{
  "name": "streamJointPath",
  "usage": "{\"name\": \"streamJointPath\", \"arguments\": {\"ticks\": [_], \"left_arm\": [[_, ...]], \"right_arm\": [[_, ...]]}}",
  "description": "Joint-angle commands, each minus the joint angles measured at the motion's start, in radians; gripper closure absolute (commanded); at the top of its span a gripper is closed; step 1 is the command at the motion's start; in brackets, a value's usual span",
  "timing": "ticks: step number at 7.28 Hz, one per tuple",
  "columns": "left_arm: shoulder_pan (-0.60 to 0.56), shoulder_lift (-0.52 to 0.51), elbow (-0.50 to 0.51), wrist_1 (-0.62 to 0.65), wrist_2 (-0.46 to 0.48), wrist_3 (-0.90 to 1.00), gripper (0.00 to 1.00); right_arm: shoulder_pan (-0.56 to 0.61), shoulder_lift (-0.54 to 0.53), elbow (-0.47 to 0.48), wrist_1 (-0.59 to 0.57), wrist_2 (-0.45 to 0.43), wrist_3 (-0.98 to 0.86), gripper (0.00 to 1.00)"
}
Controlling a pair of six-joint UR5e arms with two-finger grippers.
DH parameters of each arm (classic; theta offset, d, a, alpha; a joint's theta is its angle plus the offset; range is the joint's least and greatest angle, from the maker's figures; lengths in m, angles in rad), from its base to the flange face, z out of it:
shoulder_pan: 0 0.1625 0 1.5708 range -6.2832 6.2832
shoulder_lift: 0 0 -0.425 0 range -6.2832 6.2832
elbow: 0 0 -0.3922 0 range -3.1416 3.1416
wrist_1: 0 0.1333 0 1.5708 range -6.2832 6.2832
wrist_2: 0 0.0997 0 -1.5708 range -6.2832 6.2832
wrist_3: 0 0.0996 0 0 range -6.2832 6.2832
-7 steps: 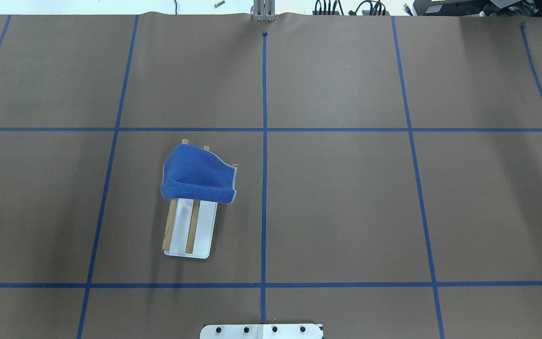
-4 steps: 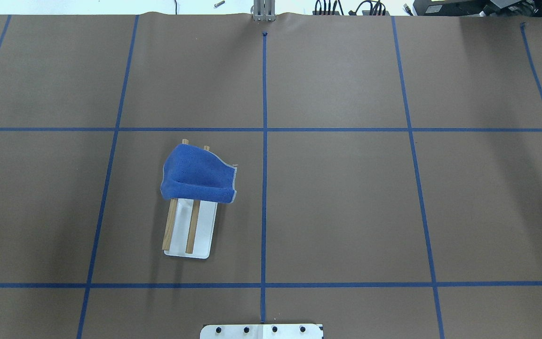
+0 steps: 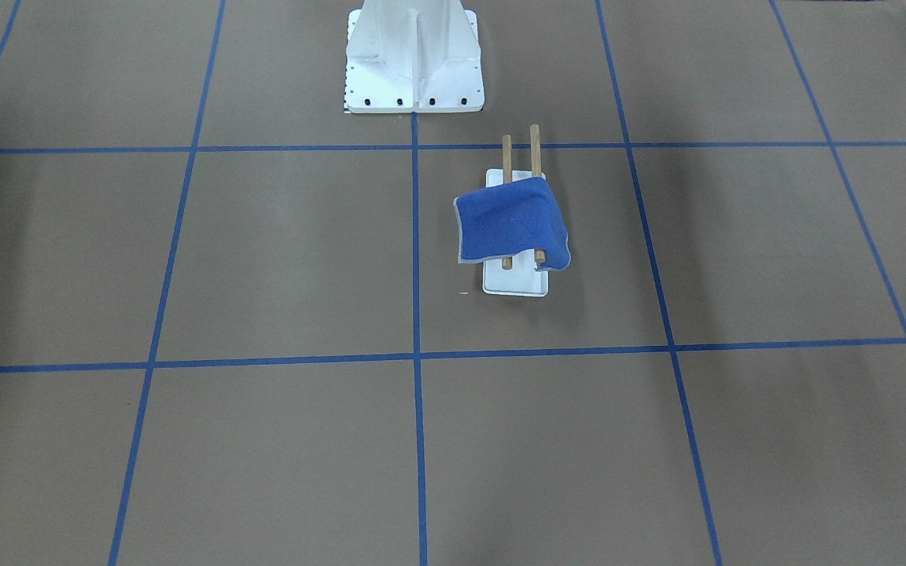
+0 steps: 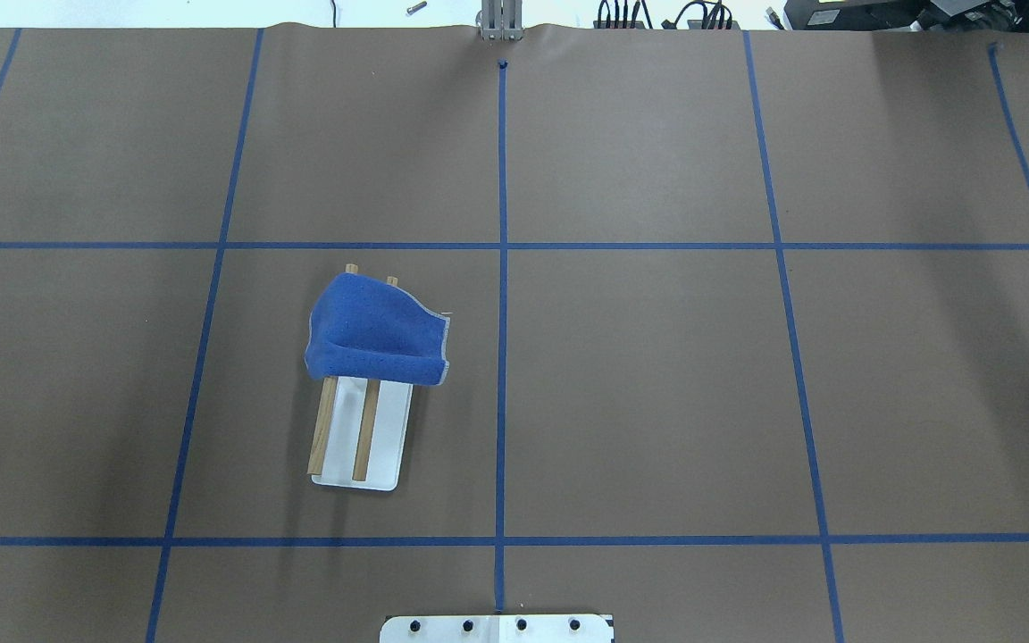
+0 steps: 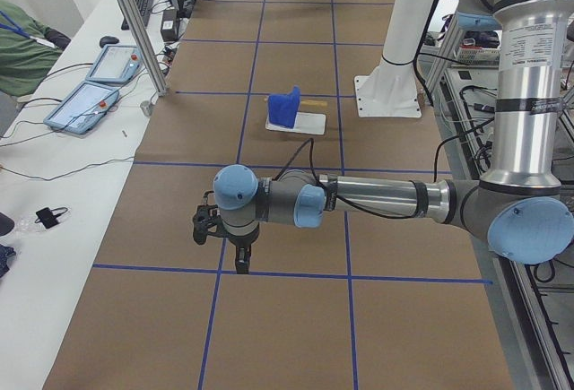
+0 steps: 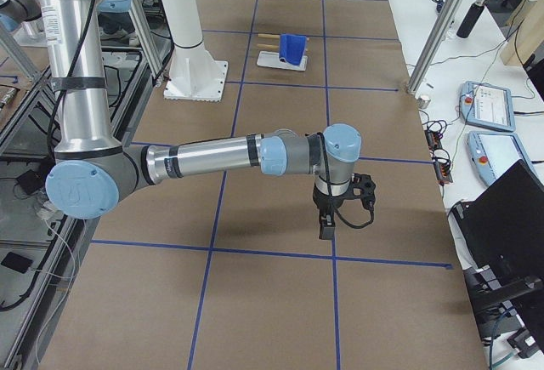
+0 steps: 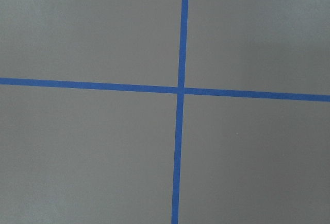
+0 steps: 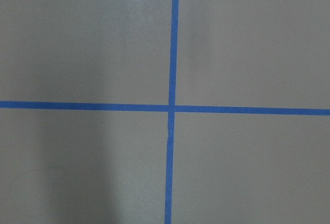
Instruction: Hang towel on rack
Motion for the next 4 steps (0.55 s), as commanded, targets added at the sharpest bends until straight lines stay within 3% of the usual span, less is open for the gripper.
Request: {"name": "streamJointPath", "arguments": {"ticks": [1,4], "left_arm": [[0.0,0.004,-0.004,-0.003,0.0,0.018,0.02],[0.0,0.001,-0.043,-0.011,-0.011,0.028,0.02]], "right_arm": [[-0.001,0.001,0.002,0.0,0.001,0.001,0.0],[-0.001,0.0,0.002,0.0,0.001,0.003,0.0]]}}
